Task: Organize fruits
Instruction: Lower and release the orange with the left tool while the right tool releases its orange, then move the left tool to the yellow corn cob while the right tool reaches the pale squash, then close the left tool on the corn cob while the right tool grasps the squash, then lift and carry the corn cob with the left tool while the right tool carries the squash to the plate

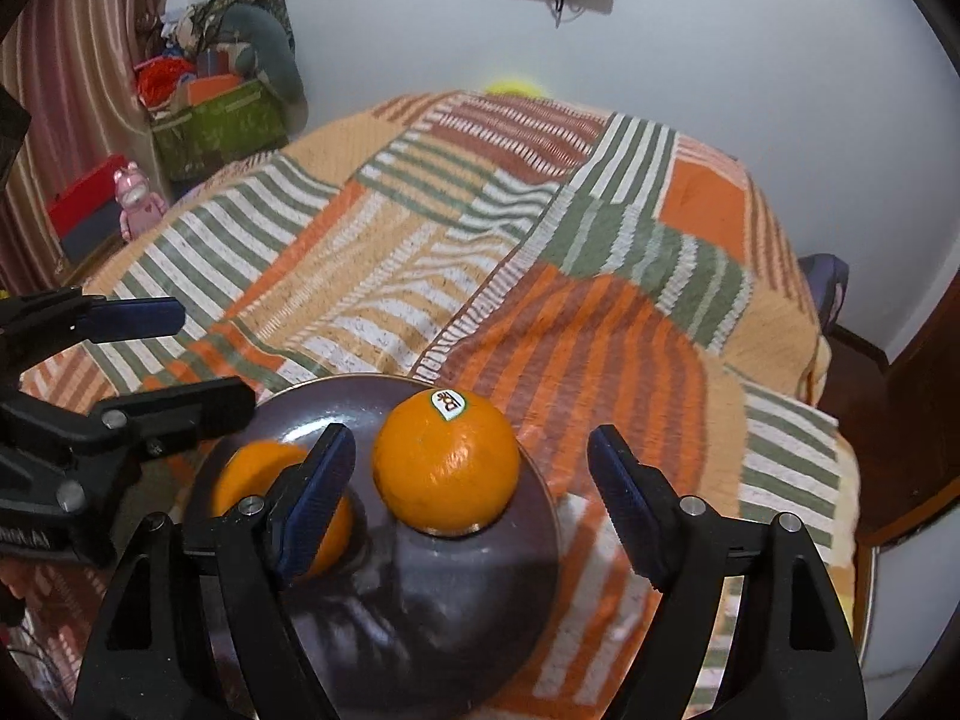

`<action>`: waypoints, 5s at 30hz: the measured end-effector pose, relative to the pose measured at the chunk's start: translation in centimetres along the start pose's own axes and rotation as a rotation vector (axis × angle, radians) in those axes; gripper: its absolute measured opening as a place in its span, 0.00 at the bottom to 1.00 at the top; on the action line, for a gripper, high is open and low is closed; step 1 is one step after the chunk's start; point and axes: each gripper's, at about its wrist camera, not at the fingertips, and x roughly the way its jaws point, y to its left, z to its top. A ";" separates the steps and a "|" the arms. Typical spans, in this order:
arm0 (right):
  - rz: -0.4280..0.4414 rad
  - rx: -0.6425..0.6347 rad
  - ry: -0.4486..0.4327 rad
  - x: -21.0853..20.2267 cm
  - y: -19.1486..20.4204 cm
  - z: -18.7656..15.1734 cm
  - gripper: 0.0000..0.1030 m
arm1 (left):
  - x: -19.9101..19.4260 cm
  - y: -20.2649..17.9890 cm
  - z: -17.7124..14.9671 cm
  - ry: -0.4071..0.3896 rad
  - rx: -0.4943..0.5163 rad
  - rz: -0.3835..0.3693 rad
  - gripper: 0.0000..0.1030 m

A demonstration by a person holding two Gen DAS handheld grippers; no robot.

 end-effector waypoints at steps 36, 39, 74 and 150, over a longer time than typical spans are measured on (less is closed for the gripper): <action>0.057 -0.009 -0.020 -10.9 1.7 -14.1 0.60 | -7.6 -7.9 -15.8 0.154 0.049 -0.060 0.51; 0.089 0.010 0.013 -9.5 1.4 -14.3 0.59 | -6.9 -8.0 -16.6 0.179 0.028 -0.060 0.43; 0.214 0.008 0.070 -10.4 0.6 -17.4 0.29 | -4.5 -9.1 -16.3 0.188 -0.033 -0.072 0.45; 0.162 0.112 -0.018 -11.0 0.4 -13.5 0.34 | -8.9 -8.5 -14.4 0.132 0.095 -0.091 0.37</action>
